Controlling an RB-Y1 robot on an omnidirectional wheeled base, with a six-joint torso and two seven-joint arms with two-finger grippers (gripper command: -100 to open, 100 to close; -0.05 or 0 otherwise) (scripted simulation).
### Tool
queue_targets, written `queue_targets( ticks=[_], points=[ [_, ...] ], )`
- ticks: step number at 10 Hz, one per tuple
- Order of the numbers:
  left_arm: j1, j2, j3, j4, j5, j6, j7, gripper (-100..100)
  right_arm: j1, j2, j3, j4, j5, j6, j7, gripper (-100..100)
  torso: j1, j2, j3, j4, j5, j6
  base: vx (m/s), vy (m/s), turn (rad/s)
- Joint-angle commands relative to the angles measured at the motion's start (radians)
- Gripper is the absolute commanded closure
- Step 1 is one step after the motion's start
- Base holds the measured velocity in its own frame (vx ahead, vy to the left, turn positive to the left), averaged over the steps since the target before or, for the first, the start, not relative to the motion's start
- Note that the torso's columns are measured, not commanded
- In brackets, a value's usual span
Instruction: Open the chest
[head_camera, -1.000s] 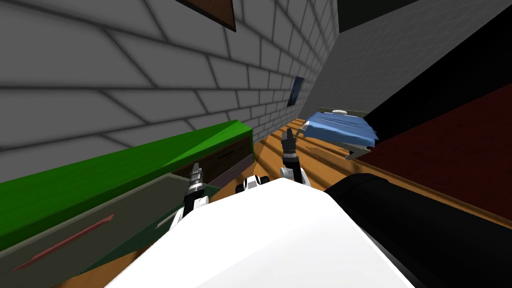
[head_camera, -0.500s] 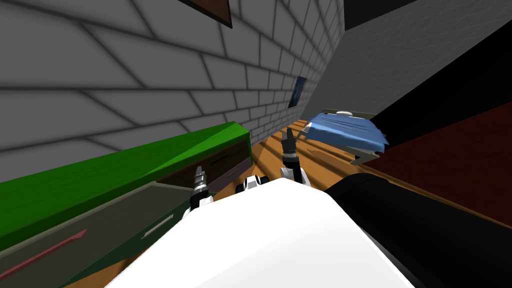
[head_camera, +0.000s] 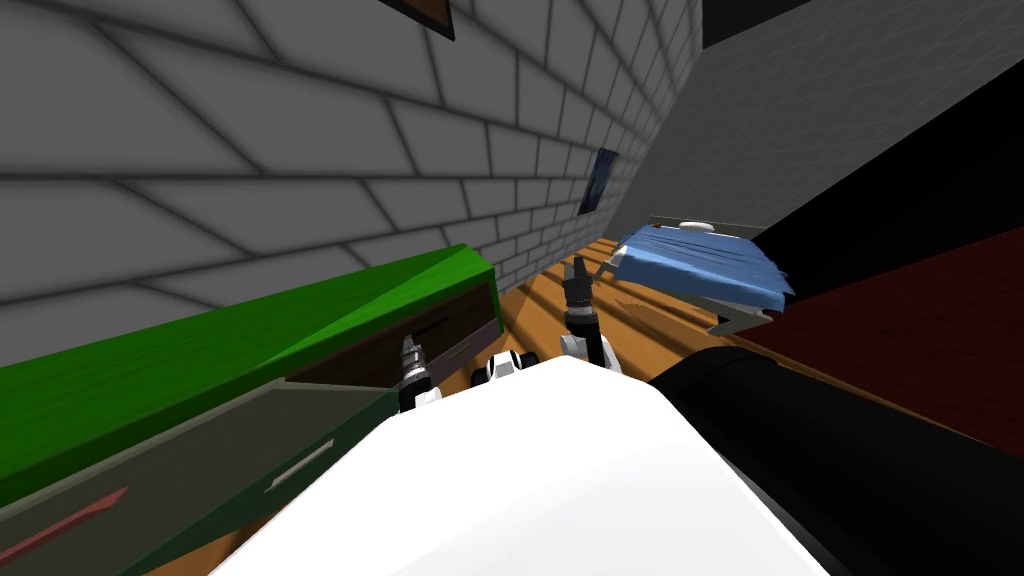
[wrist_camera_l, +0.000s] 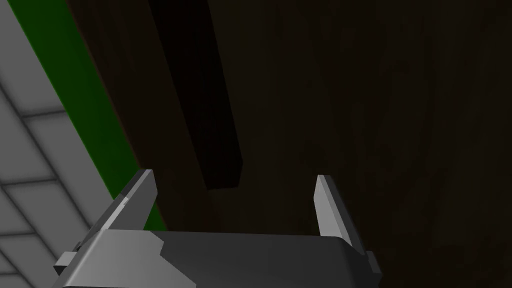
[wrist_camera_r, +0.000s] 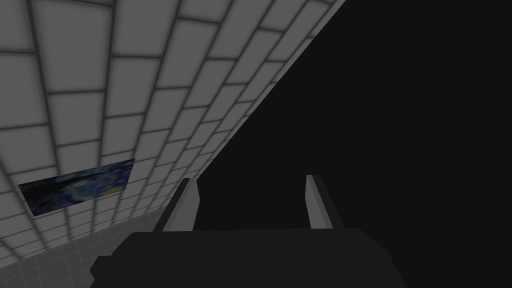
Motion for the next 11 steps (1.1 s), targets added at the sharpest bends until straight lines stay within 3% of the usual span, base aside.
queue_targets(
  ticks=[1,2,3,11],
  points=[
    [-0.002,0.000,0.004,-0.026,0.001,0.028,0.000,-100,0.000,0.000,0.000,0.000,0.000,0.000,0.000,0,-0.001,-0.001,-0.001,0.000,0.000,0.000,0.084,0.026,-0.030],
    [0.000,0.000,0.002,-0.013,0.001,0.011,0.001,-100,0.000,0.000,0.000,0.000,0.000,0.000,0.000,0,-0.001,-0.006,-0.004,-0.002,0.000,0.000,0.054,0.020,-0.010],
    [0.000,0.000,0.002,-0.015,0.001,0.015,0.001,100,0.000,0.000,0.000,0.000,0.000,0.000,0.000,0,-0.003,-0.005,-0.003,-0.002,-0.001,0.000,0.007,0.004,0.002],
    [0.046,-0.008,-0.017,-0.068,-0.004,0.026,0.007,100,0.000,0.000,0.000,0.000,0.000,0.000,0.000,0,-0.003,-0.004,-0.003,-0.002,0.000,-0.001,-0.143,-0.064,0.004]
  ],
)
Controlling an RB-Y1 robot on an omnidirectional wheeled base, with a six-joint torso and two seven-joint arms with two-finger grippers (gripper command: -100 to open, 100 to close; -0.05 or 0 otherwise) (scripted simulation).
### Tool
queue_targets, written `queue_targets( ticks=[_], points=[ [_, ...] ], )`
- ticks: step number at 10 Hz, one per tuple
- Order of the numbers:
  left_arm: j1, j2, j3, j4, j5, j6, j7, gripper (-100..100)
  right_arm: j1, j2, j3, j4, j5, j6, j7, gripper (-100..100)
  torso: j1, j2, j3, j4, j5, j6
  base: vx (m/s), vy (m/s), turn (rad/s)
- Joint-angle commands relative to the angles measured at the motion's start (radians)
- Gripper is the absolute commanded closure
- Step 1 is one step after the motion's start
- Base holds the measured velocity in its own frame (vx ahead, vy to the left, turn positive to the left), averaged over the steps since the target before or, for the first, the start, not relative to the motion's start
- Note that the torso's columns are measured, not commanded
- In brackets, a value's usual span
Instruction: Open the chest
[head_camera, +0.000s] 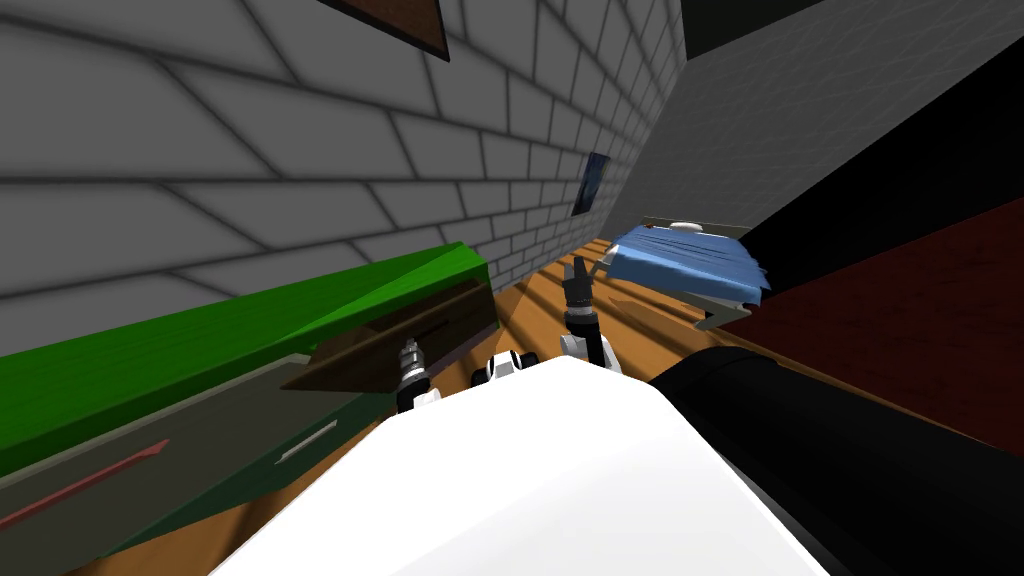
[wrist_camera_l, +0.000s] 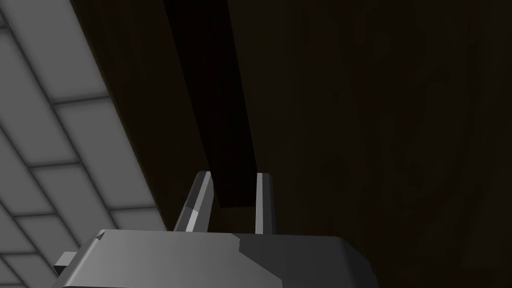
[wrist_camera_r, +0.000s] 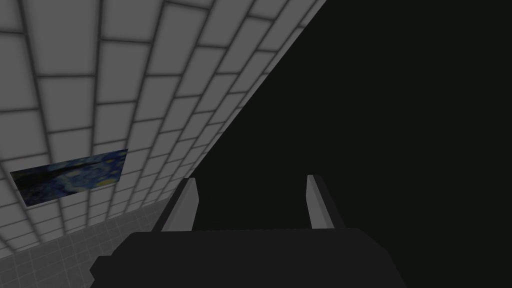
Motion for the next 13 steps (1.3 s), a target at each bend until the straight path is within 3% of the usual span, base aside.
queue_targets(
  ticks=[1,3,4,13],
  points=[
    [0.016,-0.002,-0.006,-0.007,-0.002,0.001,0.000,100,0.000,0.000,0.000,0.000,0.000,0.000,0.000,0,-0.002,0.001,0.001,0.000,0.001,0.001,-0.144,-0.091,0.026],
    [0.018,-0.001,-0.005,-0.012,-0.002,-0.002,0.001,100,0.000,0.000,0.000,0.000,0.000,0.000,0.000,0,-0.001,-0.001,0.000,0.000,0.001,0.003,-0.125,-0.065,0.011],
    [0.028,-0.001,-0.005,-0.038,-0.001,0.020,0.004,-100,0.000,0.000,0.000,0.000,0.000,0.000,0.000,0,0.002,-0.005,-0.002,0.000,0.000,0.002,-0.024,-0.012,-0.018],
    [0.096,0.001,-0.001,-0.289,0.008,0.211,0.020,-100,0.000,0.000,0.000,0.000,0.000,0.000,0.000,0,-0.002,0.002,0.001,0.003,-0.003,0.001,-0.006,-0.007,-0.030]
  ],
)
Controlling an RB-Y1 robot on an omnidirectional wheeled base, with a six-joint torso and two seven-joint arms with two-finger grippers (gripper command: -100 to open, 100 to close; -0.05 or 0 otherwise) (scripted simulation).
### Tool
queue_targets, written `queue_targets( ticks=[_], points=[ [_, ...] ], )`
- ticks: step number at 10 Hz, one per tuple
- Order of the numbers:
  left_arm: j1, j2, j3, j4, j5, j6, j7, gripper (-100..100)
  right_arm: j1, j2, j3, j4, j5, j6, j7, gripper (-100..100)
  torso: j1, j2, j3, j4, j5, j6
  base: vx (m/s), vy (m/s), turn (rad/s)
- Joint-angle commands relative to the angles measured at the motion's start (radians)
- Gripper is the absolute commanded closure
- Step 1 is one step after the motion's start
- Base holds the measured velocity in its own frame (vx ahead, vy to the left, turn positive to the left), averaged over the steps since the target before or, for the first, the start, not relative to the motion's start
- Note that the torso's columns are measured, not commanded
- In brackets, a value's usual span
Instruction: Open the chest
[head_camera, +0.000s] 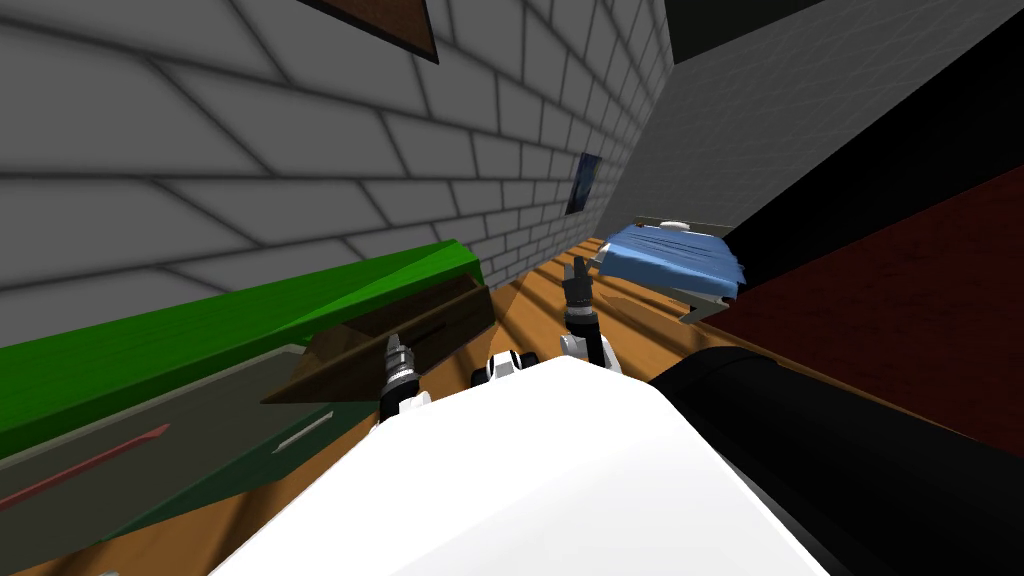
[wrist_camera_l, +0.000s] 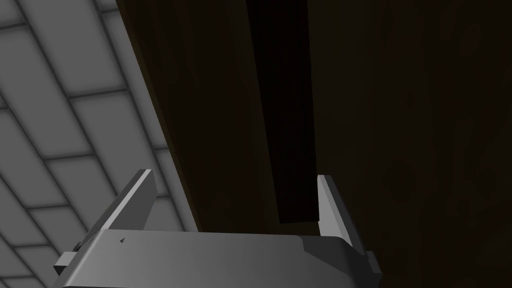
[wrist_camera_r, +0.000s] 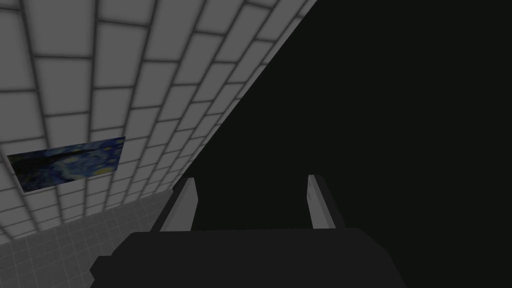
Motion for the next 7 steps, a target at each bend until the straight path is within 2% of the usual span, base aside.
queue_targets(
  ticks=[1,2,7],
  points=[
    [0.007,0.000,0.000,-0.022,0.001,0.021,0.002,-100,0.000,0.000,0.000,0.000,0.000,0.000,0.000,0,-0.002,0.002,0.001,0.002,-0.002,0.000,0.000,0.000,0.000],
    [0.009,0.000,0.001,-0.023,0.001,0.026,0.003,0,0.000,0.000,0.000,0.000,0.000,0.000,0.000,0,-0.001,0.002,0.001,0.001,-0.001,0.000,0.000,0.000,0.000],
    [0.011,-0.001,0.000,-0.019,0.001,0.030,0.003,0,0.000,0.000,0.000,0.000,0.000,0.000,0.000,0,0.001,-0.001,0.000,-0.001,0.001,0.000,0.000,0.000,0.000]
  ],
)
